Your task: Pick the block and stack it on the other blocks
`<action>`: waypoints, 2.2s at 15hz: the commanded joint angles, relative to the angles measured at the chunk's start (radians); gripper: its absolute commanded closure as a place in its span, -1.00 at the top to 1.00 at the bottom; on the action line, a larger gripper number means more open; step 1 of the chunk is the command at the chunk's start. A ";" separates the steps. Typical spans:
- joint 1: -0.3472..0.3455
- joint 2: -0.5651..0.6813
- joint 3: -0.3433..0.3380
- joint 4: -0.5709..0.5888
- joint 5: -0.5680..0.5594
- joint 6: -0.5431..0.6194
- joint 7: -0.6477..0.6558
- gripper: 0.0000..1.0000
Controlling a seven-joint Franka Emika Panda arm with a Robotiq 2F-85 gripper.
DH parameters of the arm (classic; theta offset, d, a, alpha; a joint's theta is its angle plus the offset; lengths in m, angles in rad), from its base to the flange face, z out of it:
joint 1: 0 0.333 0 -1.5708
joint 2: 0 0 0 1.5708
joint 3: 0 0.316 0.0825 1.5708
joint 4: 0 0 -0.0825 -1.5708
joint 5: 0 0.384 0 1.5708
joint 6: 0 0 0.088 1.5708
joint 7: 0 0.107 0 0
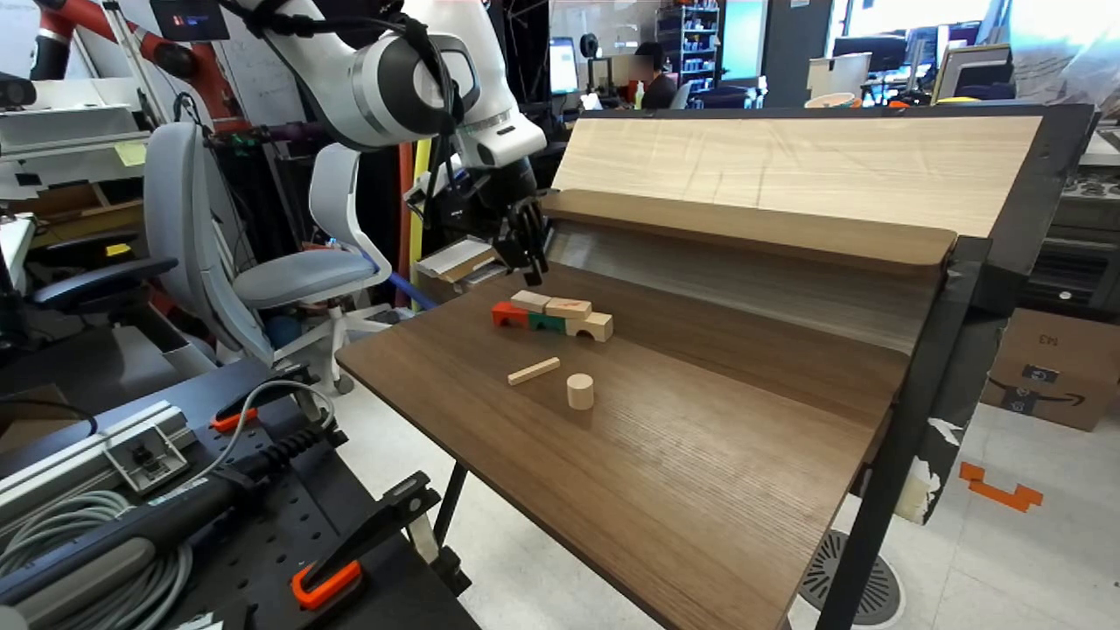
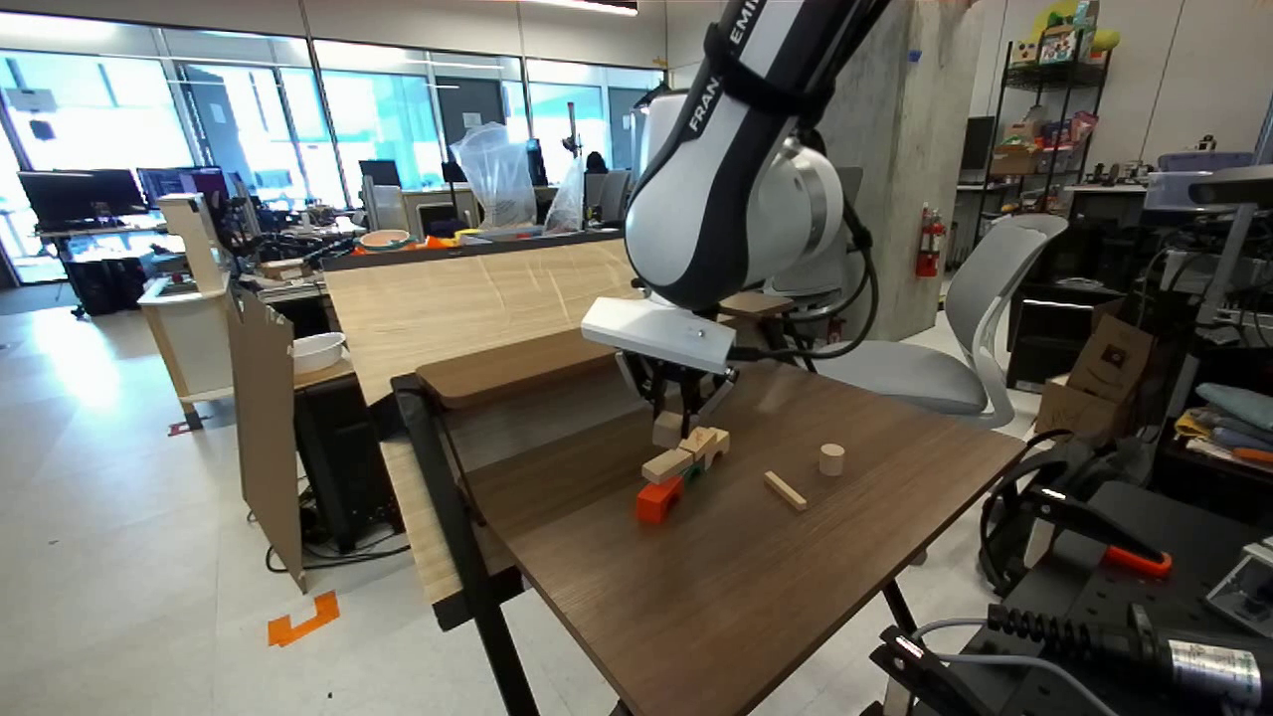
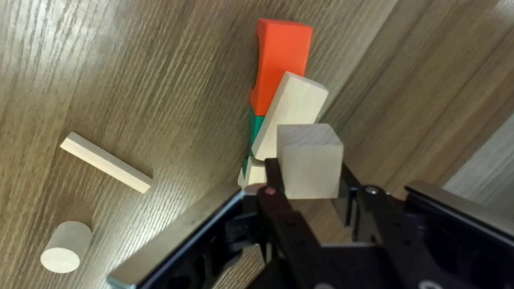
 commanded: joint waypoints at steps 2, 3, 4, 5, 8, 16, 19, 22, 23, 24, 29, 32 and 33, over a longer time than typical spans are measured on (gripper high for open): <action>0.010 0.012 -0.013 0.030 -0.041 -0.068 0.117 -0.83; 0.006 0.013 -0.009 0.032 -0.042 -0.075 0.133 -0.83; 0.002 0.013 -0.003 0.034 -0.042 -0.081 0.144 -0.83; -0.002 0.013 0.001 0.036 -0.041 -0.082 0.155 -0.83; -0.014 0.017 0.013 0.043 -0.036 -0.085 0.178 -0.83; -0.039 0.038 0.038 0.067 -0.024 -0.080 0.208 -0.83; -0.046 0.044 0.043 0.074 -0.023 -0.083 0.214 -0.83; -0.049 0.055 0.044 0.083 -0.022 -0.085 0.219 -0.83; -0.050 0.058 0.044 0.085 -0.023 -0.087 0.221 -0.83; -0.051 0.062 0.045 0.088 -0.022 -0.087 0.222 -0.83; -0.055 0.066 0.049 0.088 -0.021 -0.080 0.224 0.31; -0.062 0.060 0.059 0.087 -0.017 -0.074 0.218 0.74; -0.064 0.055 0.062 0.086 -0.017 -0.068 0.216 0.87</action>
